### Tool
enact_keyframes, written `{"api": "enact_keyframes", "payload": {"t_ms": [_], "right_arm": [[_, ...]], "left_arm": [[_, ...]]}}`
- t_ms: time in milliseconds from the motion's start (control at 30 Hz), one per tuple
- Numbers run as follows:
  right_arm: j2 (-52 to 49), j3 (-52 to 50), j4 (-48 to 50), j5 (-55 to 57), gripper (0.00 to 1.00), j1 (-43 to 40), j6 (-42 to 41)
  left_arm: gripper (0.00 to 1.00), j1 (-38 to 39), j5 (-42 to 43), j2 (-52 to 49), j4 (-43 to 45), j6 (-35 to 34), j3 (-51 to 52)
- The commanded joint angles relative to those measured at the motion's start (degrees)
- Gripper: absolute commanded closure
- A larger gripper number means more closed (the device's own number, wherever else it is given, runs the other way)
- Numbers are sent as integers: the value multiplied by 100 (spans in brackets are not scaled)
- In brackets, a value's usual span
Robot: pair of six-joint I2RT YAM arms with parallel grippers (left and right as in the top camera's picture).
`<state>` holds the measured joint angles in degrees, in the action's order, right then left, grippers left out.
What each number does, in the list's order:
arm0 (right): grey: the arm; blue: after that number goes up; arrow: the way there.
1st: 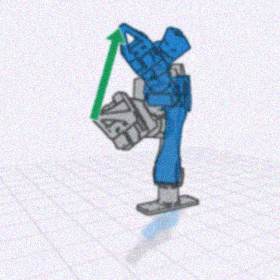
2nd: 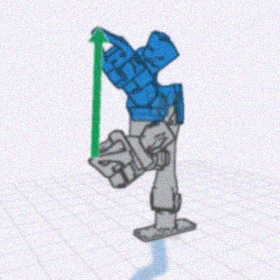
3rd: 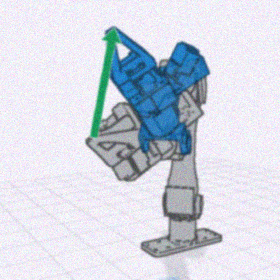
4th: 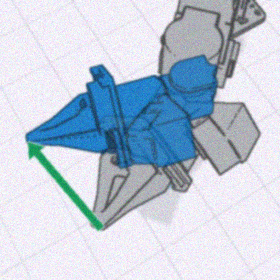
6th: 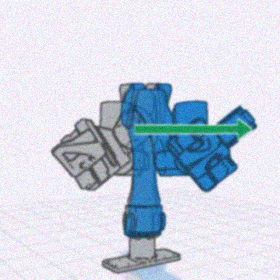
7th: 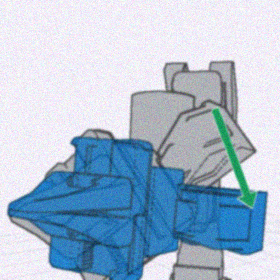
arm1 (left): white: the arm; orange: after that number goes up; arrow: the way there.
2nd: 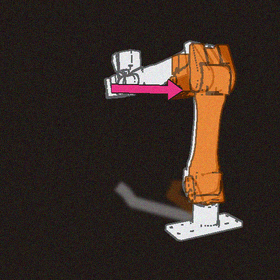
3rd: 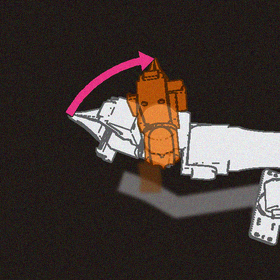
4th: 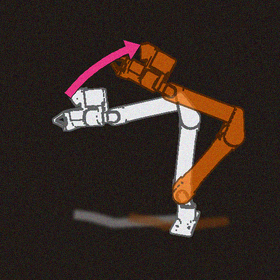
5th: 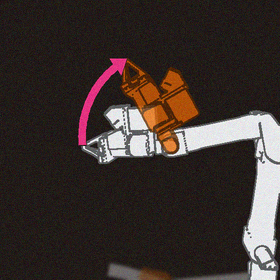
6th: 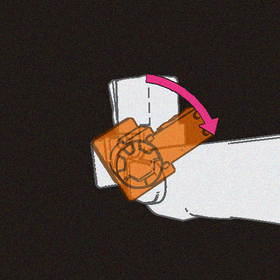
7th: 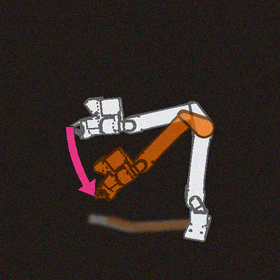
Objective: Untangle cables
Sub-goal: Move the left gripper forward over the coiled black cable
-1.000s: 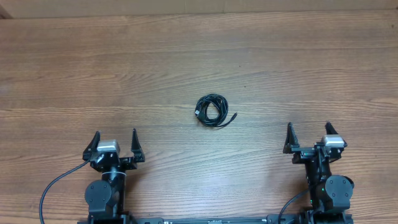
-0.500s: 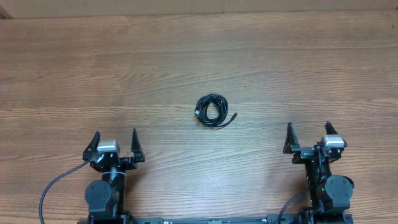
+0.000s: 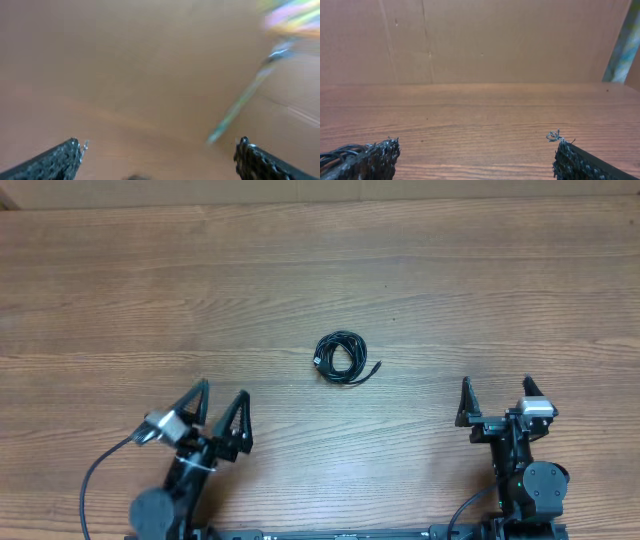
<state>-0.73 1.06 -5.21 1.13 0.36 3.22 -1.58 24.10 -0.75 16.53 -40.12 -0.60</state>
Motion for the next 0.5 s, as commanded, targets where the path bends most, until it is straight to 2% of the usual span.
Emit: {"api": "enact_keyframes", "payload": {"t_ms": [0,100,267,367,467], "right_arm": [[55,-48,35,74,0,-11,20],[55,-48,35,72,0,-11,20],[55,-48,35,72,0,-11,22],[55,-48,35,72,0,-11,20],[55,-48,35,72,0,-11,20]], "left_arm": [[0,11,542,50,691,-623,-315],[0,11,286,-2,304,-402,-1134],[0,11,284,-706,-925,881,-3067],[0,11,232,-1539,-2719,1329,-4621],[0,11,507,-2739,-4874,1749,-6345]]}}
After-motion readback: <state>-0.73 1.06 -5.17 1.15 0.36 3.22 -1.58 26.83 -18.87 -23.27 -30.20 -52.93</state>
